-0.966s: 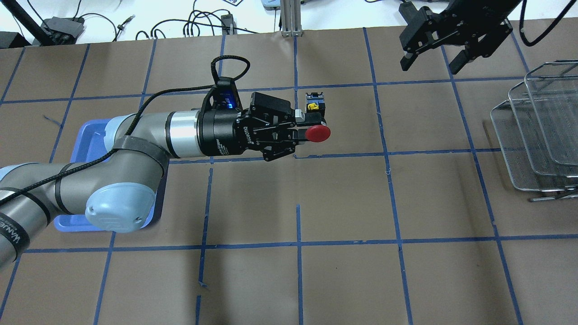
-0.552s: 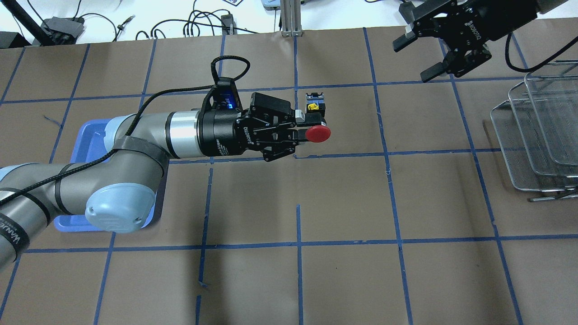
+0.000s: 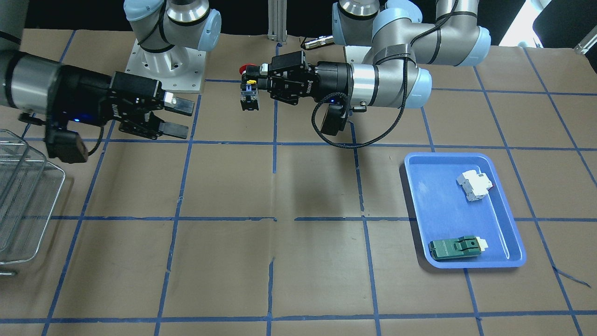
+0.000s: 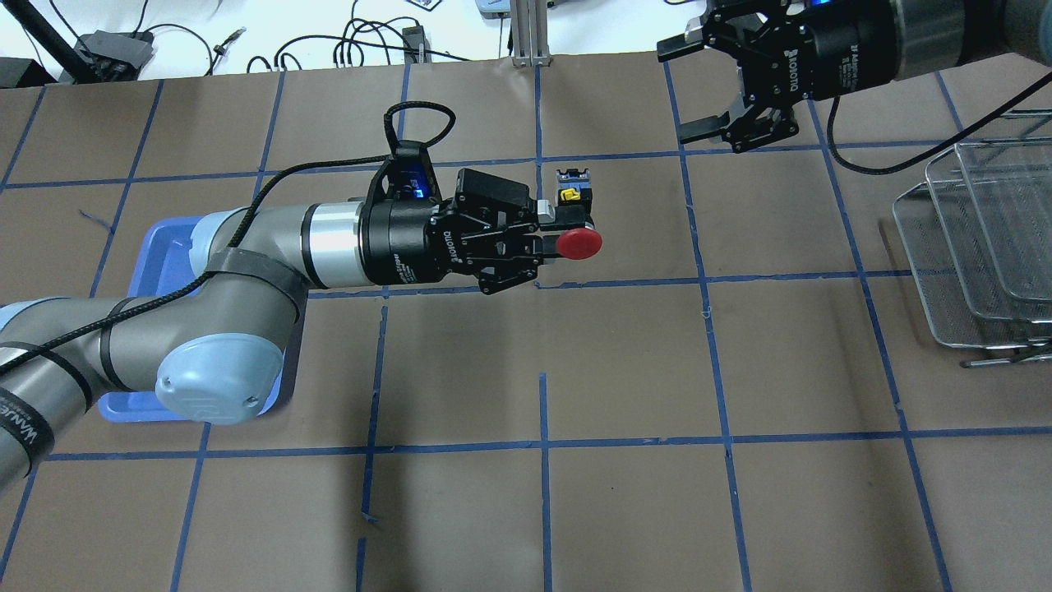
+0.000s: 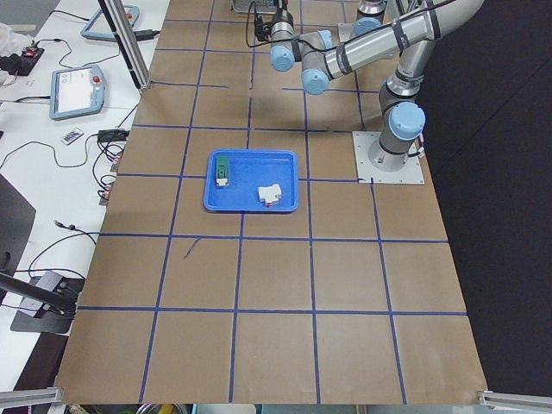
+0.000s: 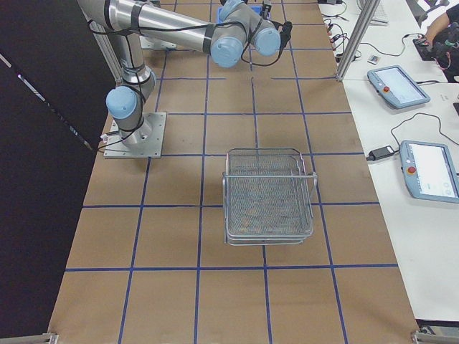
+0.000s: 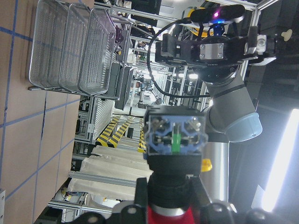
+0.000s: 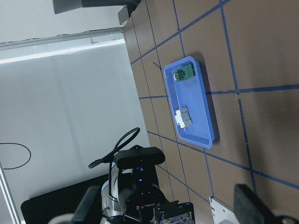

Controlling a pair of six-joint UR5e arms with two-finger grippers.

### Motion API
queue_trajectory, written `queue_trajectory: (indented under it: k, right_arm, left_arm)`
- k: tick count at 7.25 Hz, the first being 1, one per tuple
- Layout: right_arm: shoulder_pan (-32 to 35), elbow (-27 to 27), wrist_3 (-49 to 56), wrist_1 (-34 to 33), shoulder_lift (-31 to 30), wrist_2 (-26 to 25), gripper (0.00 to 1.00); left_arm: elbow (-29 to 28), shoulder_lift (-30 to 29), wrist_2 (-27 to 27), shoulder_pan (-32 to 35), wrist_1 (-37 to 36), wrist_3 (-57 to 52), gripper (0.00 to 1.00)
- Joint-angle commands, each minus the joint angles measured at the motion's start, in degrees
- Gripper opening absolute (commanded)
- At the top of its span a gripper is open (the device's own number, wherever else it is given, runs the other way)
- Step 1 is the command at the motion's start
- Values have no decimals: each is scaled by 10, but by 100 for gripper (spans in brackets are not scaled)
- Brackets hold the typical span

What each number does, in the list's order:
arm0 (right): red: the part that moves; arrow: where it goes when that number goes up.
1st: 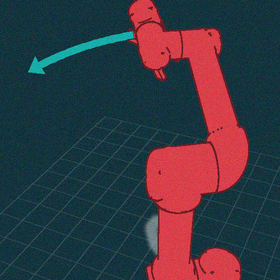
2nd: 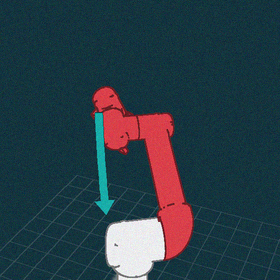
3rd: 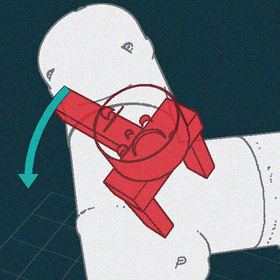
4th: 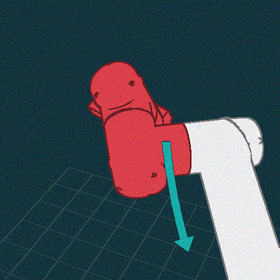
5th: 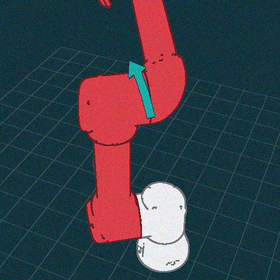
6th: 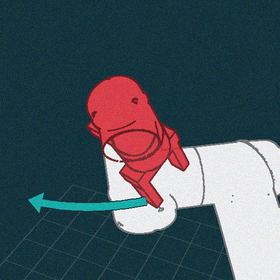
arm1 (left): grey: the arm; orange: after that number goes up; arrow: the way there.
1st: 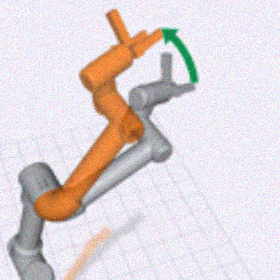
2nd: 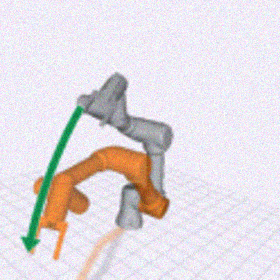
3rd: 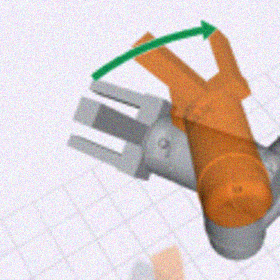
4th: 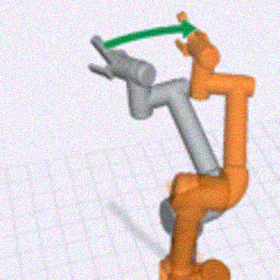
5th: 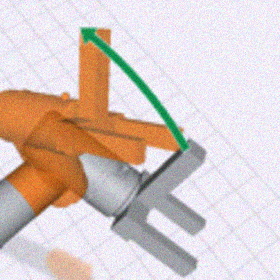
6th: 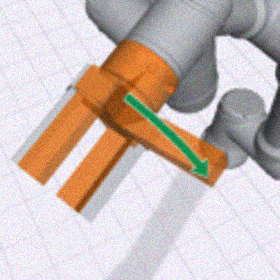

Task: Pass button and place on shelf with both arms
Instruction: 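Hold the button still with the left gripper while the right gripper approaches it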

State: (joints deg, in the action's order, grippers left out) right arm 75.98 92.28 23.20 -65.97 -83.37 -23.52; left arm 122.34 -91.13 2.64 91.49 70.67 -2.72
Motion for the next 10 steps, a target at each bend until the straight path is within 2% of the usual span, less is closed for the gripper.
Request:
queue_trajectory:
  k: [1,2,7,10]
  right_arm:
    - [22,39,4,-6,1,42,100]
    - [35,49,3,-6,0,68,100]
    - [65,83,5,2,-6,66,97]
    - [81,90,-13,1,-37,70,98]
  left_arm:
    - [0,0,0,0,-1,0,0]
    - [0,0,0,0,-1,0,0]
    - [0,0,0,0,-1,0,0]
    - [1,0,1,0,-1,0,0]
